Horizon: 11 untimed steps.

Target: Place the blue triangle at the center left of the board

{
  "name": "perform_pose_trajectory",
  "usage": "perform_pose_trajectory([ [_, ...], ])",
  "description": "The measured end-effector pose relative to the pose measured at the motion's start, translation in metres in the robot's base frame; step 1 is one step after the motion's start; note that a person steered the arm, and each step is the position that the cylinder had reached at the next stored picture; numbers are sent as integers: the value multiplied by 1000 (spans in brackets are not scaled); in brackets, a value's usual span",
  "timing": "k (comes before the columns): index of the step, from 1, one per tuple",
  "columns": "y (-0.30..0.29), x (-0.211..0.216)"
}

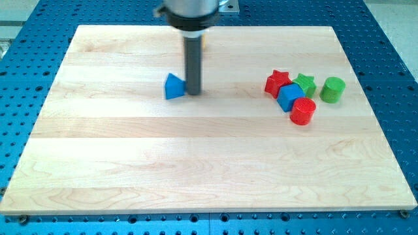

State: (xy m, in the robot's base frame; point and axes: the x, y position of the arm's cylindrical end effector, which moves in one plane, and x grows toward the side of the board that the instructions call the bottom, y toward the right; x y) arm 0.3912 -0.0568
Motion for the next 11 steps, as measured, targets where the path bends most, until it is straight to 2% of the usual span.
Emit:
perform_pose_trajectory([
  [1, -84, 0],
  [2, -81, 6],
  [3, -42, 21],
  [5, 14, 21],
  [7, 30, 21],
  [9, -8, 21],
  [11, -80, 21],
])
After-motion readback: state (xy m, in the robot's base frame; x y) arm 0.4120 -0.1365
